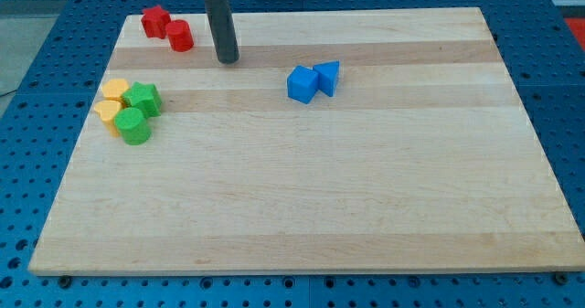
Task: Move the red circle into the red star
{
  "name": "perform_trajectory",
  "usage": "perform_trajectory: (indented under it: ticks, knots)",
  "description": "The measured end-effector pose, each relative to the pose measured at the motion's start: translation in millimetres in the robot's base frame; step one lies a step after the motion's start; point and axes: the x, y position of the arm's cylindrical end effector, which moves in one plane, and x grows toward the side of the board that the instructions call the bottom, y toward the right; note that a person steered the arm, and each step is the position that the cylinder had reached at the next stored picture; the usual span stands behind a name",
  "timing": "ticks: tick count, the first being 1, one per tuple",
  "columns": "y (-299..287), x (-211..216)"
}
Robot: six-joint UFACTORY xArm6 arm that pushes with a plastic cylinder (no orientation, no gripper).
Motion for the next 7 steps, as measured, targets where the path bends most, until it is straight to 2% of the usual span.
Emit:
perform_trajectory:
  ticks: [2, 4, 7]
  knots:
    - [-58.4, -2.1]
    - [7.5, -18.7]
    - [-75.4, -27.5]
